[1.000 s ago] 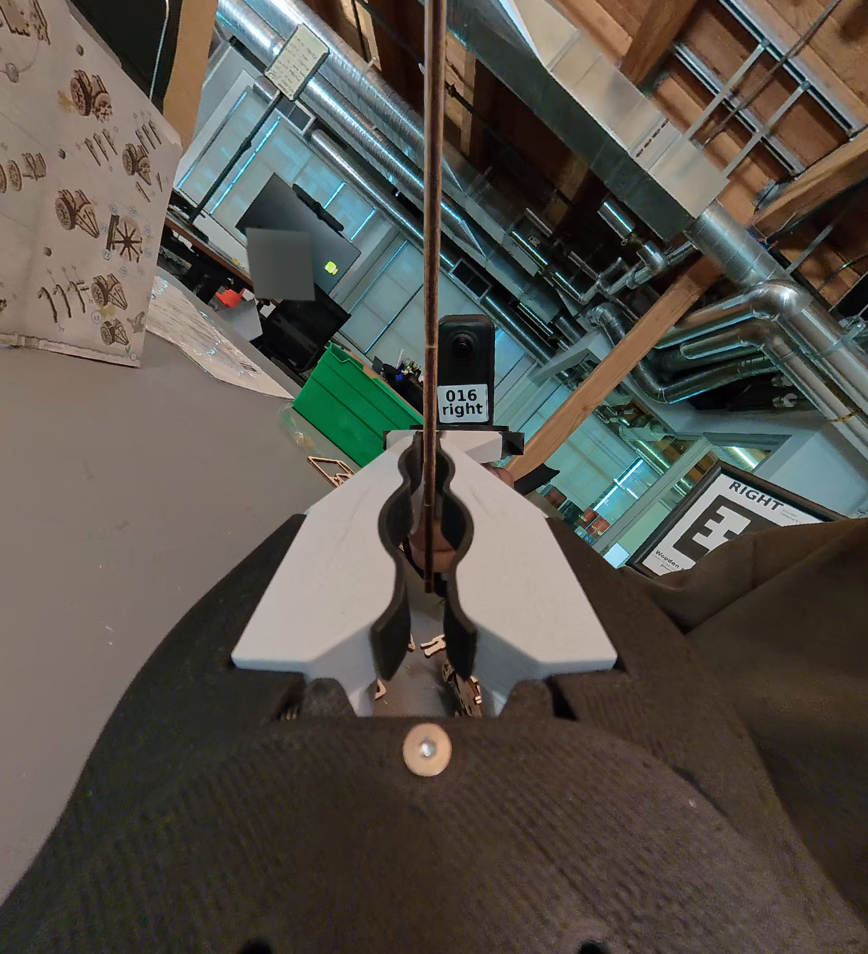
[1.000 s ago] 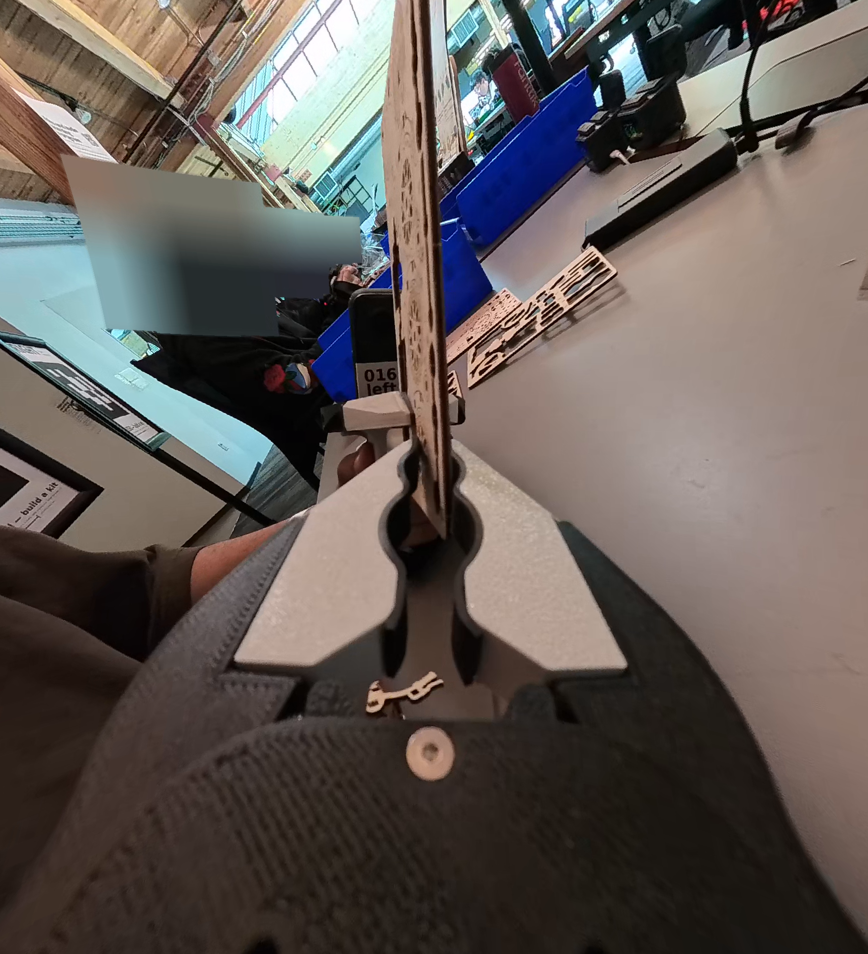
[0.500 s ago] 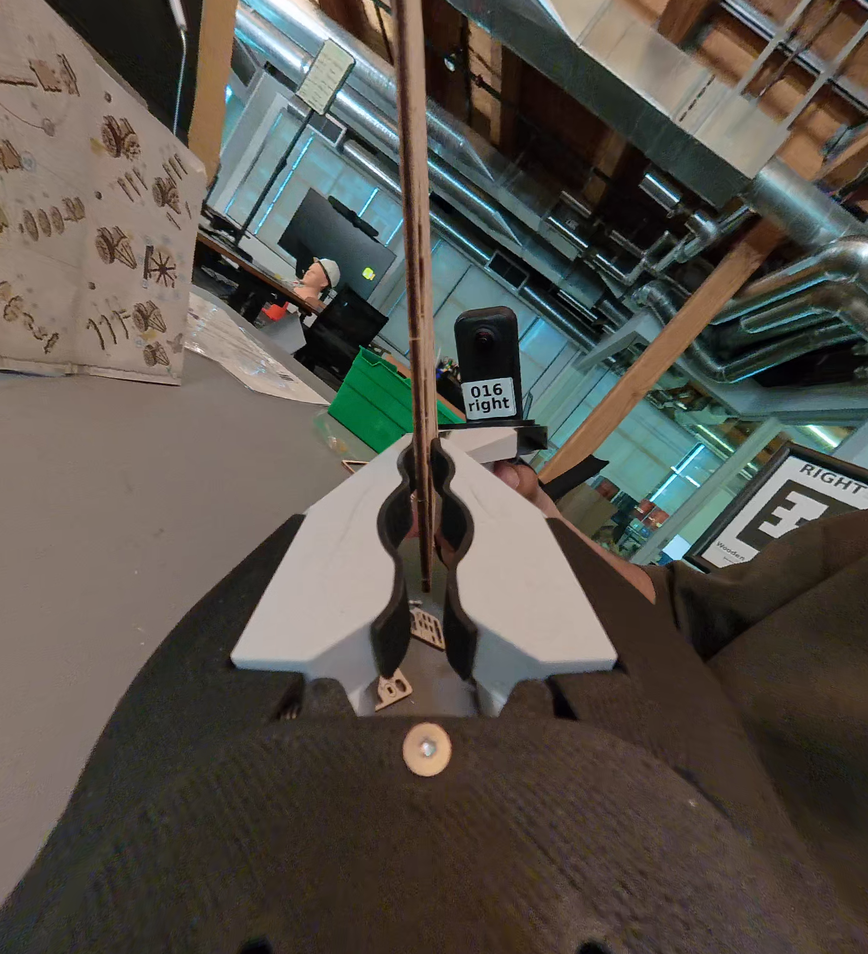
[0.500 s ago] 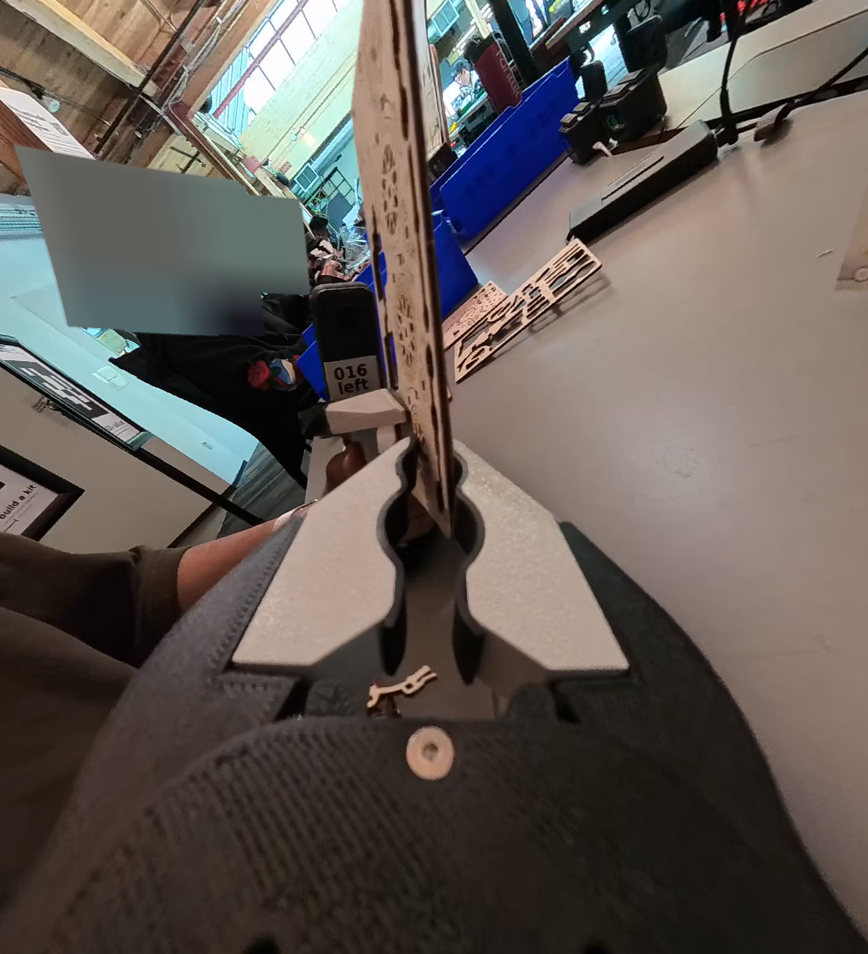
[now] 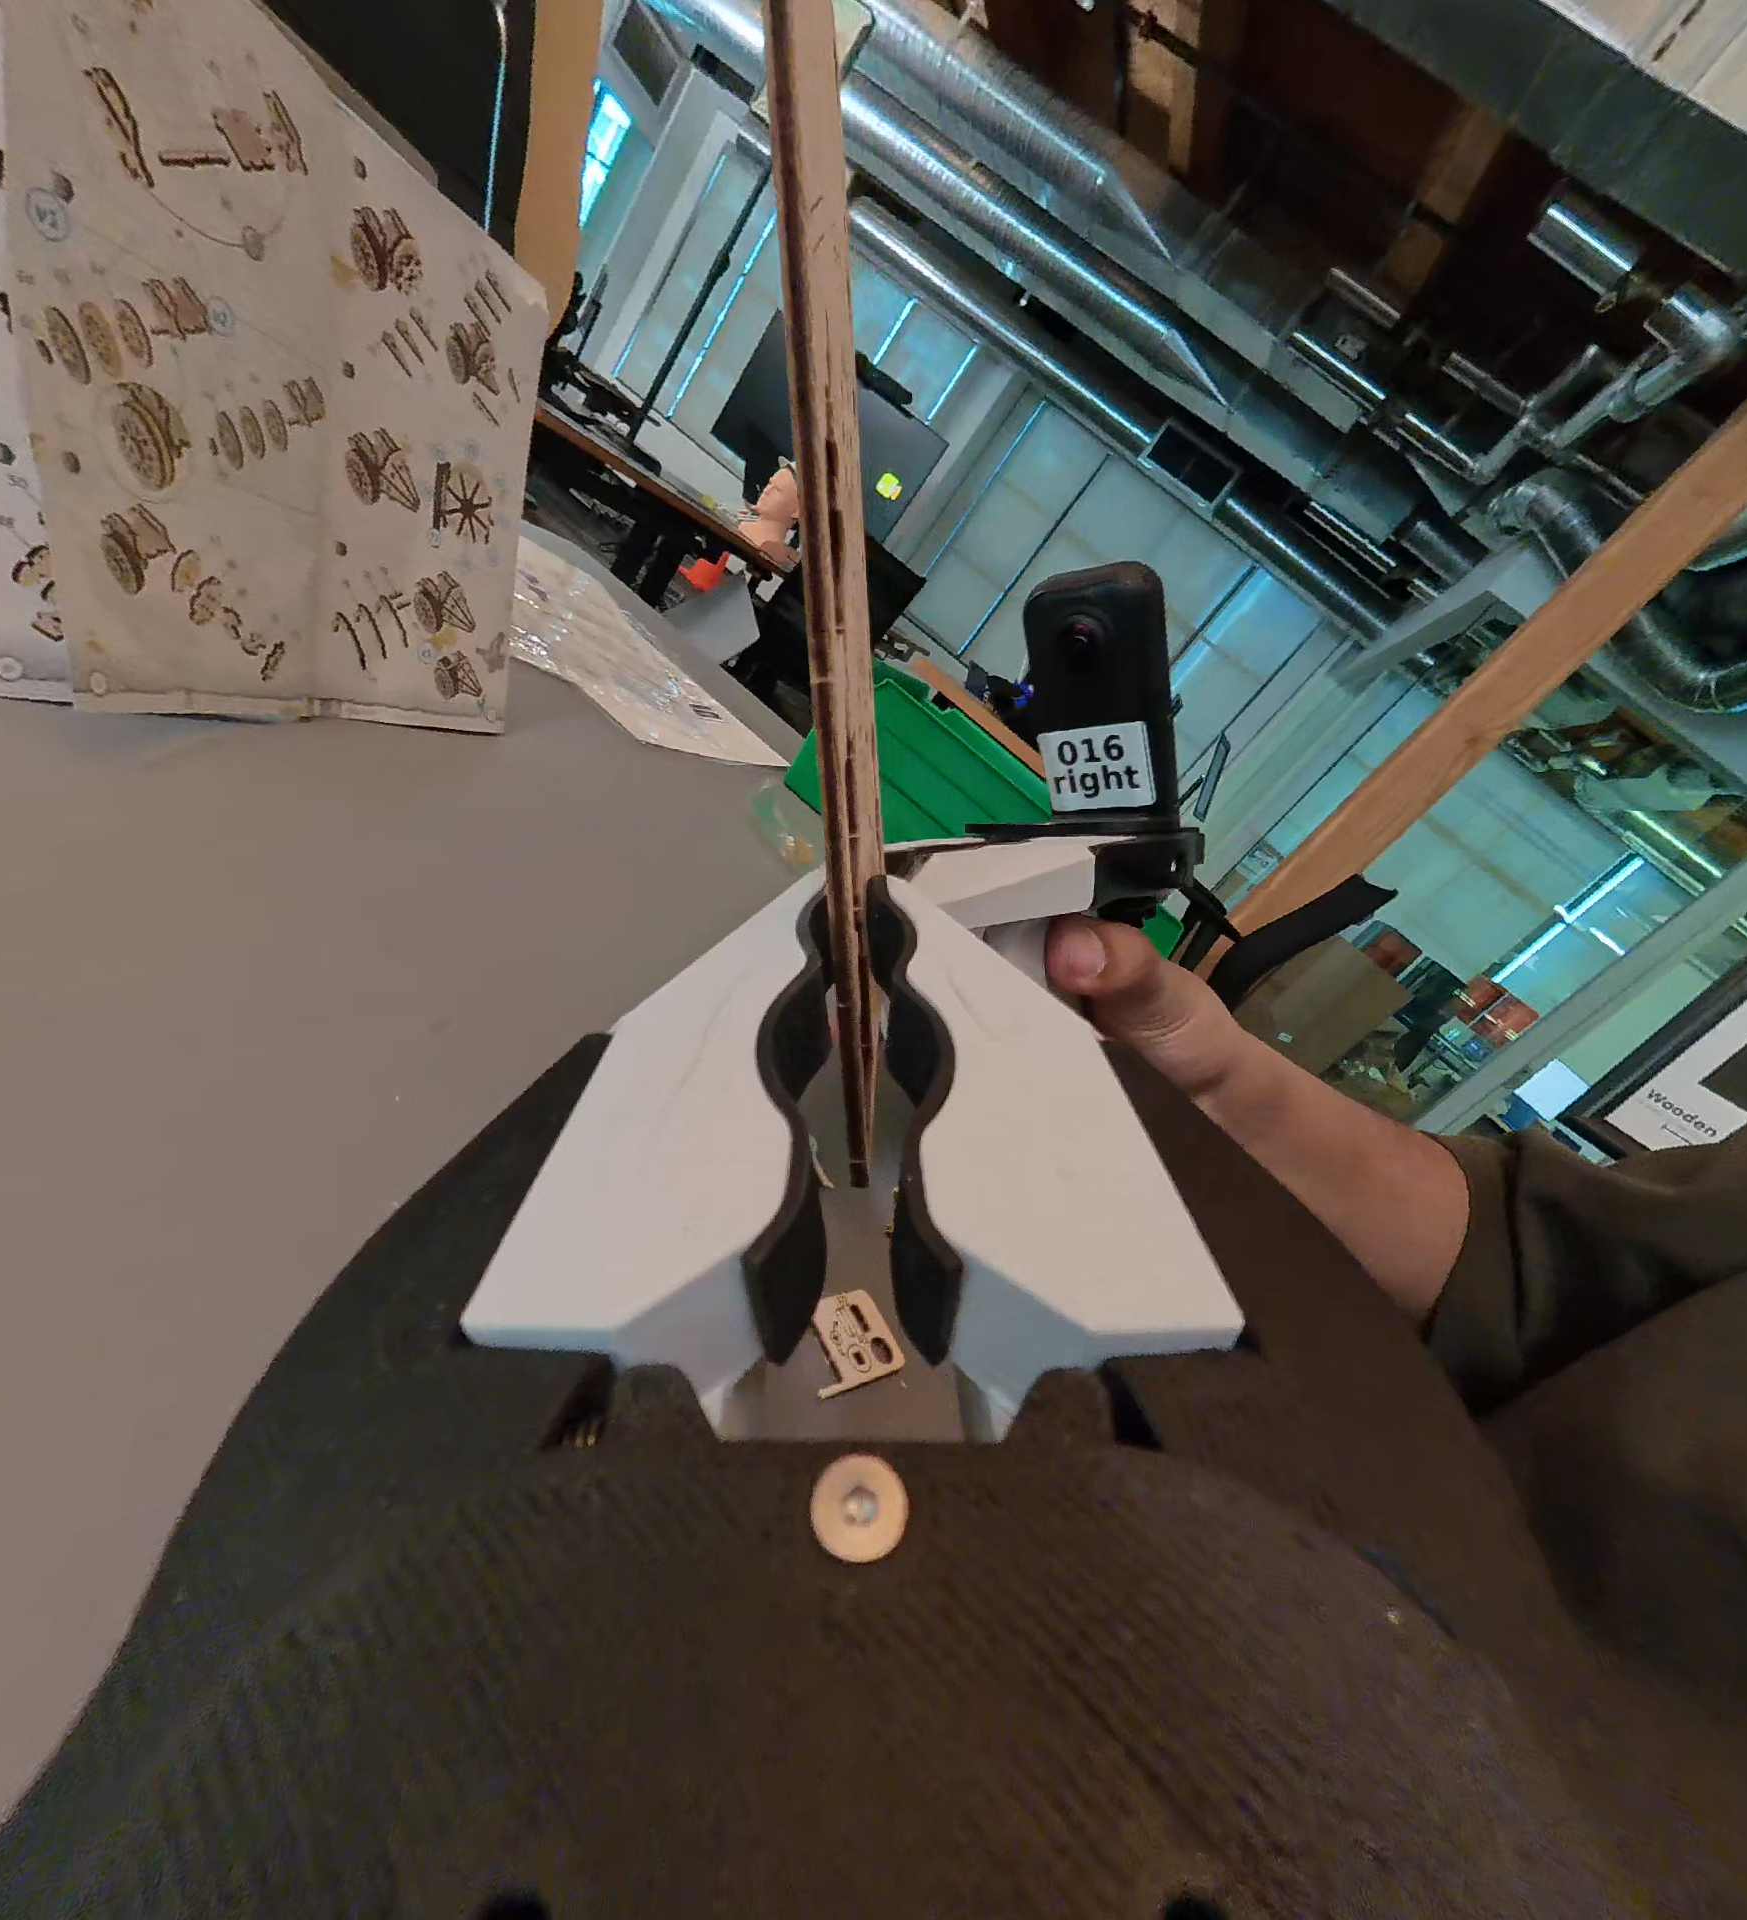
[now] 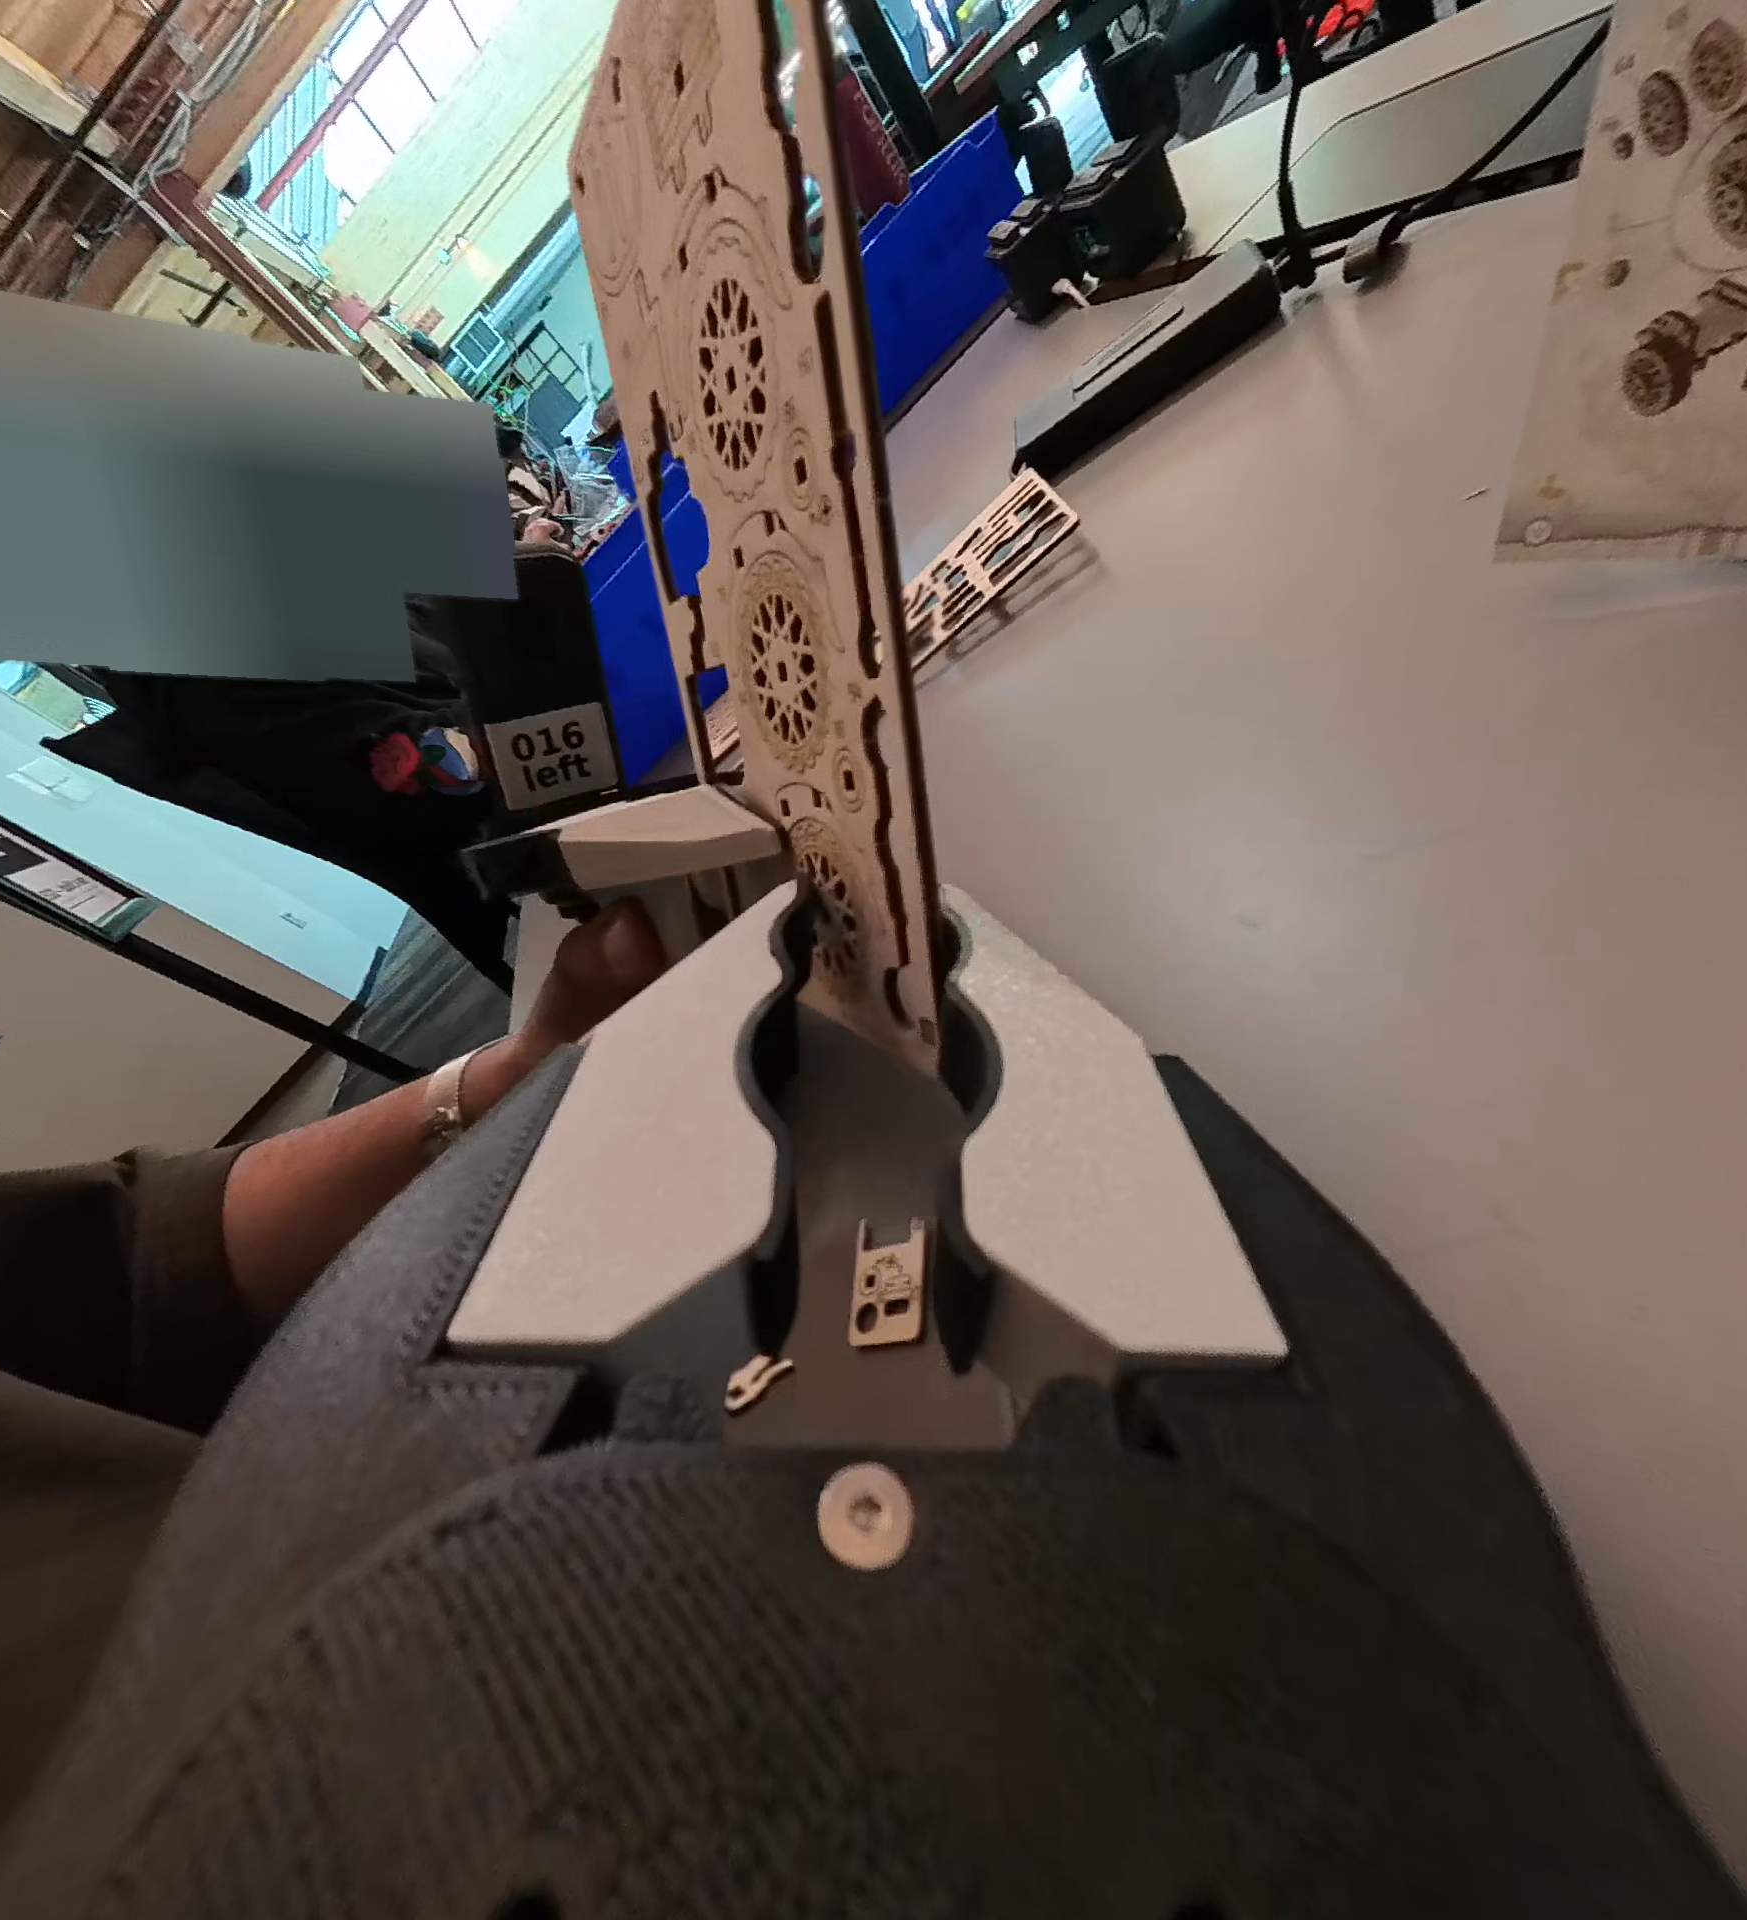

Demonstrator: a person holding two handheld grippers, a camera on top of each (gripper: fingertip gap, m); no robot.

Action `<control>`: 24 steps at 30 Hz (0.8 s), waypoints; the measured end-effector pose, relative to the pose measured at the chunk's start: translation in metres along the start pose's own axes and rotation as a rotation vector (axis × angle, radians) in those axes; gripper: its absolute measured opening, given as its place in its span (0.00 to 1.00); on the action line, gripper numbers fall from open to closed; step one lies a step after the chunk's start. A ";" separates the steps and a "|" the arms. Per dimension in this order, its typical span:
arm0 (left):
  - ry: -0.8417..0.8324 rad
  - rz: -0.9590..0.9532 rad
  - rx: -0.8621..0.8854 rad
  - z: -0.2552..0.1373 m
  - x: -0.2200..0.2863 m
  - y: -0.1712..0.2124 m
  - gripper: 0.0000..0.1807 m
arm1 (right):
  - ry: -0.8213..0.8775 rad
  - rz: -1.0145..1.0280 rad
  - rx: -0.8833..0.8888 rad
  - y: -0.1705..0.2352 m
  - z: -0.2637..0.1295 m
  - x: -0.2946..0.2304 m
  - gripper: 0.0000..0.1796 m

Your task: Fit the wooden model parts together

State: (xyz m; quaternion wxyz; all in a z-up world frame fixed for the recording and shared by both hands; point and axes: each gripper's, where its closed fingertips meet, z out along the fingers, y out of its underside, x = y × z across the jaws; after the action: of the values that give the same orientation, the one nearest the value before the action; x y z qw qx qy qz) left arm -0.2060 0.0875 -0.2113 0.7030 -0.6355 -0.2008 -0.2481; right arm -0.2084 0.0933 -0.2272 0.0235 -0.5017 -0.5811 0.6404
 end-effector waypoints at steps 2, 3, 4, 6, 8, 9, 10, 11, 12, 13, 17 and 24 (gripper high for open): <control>-0.021 -0.017 -0.013 0.001 -0.004 0.002 0.01 | 0.034 -0.017 -0.001 0.001 0.001 0.006 0.14; -0.032 -0.021 -0.018 0.001 -0.006 0.002 0.01 | 0.053 -0.026 -0.002 0.001 0.001 0.008 0.15; -0.042 -0.019 -0.021 0.000 -0.007 0.003 0.01 | 0.066 -0.035 -0.004 0.002 0.002 0.010 0.15; -0.074 -0.017 -0.029 0.000 -0.010 0.004 0.01 | 0.108 -0.055 -0.014 0.003 0.002 0.014 0.17; -0.111 -0.015 -0.037 0.001 -0.014 0.005 0.01 | 0.173 -0.097 -0.031 0.003 0.003 0.021 0.20; -0.121 -0.014 -0.038 0.000 -0.015 0.005 0.01 | 0.196 -0.121 -0.039 0.003 0.004 0.022 0.20; -0.126 -0.021 -0.038 0.000 -0.017 0.006 0.01 | 0.213 -0.142 -0.047 0.003 0.005 0.024 0.20; -0.125 -0.036 -0.036 0.000 -0.018 0.006 0.01 | 0.223 -0.156 -0.054 0.004 0.005 0.024 0.20; -0.119 -0.053 -0.035 -0.001 -0.018 0.006 0.01 | 0.223 -0.158 -0.062 0.004 0.006 0.025 0.20; -0.115 -0.059 -0.038 -0.001 -0.018 0.006 0.01 | 0.218 -0.152 -0.067 0.004 0.006 0.025 0.20; -0.152 -0.047 -0.059 0.001 -0.022 0.009 0.01 | 0.216 -0.130 -0.074 0.007 0.006 0.029 0.20; -0.204 -0.050 -0.065 0.000 -0.028 0.011 0.01 | 0.267 -0.152 -0.075 0.008 0.009 0.034 0.20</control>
State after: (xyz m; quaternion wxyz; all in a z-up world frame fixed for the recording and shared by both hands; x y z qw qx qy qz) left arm -0.2220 0.0914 -0.2366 0.6514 -0.6750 -0.2789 -0.2058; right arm -0.2271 0.1052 -0.2558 0.1302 -0.5373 -0.6328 0.5422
